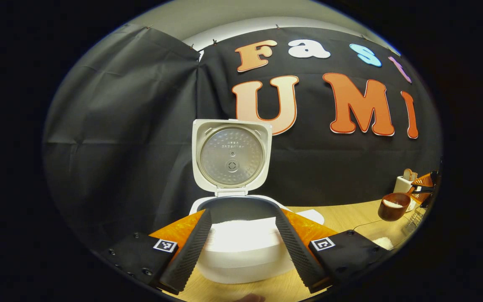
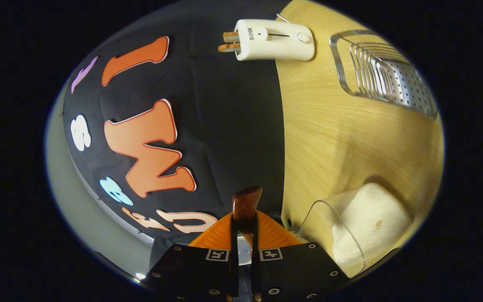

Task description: Close the left gripper, press the button to open the rice cooker; take a wooden spoon from the chopstick holder with the right hand, scoop a spoonful of rice and pour it into the rice cooker, then put the wooden spoon back into the chopstick holder.

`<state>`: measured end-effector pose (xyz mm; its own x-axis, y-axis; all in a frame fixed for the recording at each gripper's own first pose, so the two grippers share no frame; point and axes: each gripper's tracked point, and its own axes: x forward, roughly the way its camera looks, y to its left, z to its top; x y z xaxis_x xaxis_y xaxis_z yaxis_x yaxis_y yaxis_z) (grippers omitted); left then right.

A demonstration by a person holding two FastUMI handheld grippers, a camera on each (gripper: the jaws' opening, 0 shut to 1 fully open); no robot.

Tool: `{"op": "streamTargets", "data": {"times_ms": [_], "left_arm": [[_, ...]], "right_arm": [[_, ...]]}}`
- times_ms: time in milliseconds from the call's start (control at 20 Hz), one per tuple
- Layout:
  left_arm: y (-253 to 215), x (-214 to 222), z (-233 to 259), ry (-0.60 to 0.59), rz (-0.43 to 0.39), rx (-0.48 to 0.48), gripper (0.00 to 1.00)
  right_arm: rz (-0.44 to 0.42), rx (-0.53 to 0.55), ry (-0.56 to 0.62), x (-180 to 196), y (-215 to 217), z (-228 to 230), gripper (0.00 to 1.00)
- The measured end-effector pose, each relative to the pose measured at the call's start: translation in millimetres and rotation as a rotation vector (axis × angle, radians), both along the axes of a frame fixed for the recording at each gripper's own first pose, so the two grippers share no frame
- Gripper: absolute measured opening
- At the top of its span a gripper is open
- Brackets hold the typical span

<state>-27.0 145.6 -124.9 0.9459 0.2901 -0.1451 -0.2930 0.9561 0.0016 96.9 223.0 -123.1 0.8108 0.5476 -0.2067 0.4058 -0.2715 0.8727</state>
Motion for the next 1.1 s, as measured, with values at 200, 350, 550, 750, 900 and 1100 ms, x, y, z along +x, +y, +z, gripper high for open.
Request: {"op": "streamTargets", "data": {"times_ms": [200,350,550,750,900,1100], "left_arm": [[6.9,-4.0,2.9,-0.008,0.012,-0.009,1.00],[14.3,-7.3,3.9,-0.015,0.025,-0.019,0.96],[24.6,-12.8,3.5,-0.014,0.043,-0.033,0.96],[33.5,-20.3,3.8,-0.018,0.058,-0.041,1.00],[41.4,-23.3,2.5,-0.016,0.067,-0.050,0.98],[50.9,-28.3,2.4,-0.016,0.072,-0.051,0.98]], "right_arm": [[-0.013,0.019,-0.010,9.1,13.1,17.3,0.12],[0.001,0.021,-0.040,18.7,30.1,36.0,0.12],[0.017,0.011,-0.069,35.5,58.1,57.7,0.12],[0.028,0.015,-0.095,55.3,91.6,80.8,0.12],[0.046,-0.011,-0.124,66.8,121.4,95.6,0.12],[0.071,-0.077,-0.168,84.4,162.3,108.7,0.11]]}}
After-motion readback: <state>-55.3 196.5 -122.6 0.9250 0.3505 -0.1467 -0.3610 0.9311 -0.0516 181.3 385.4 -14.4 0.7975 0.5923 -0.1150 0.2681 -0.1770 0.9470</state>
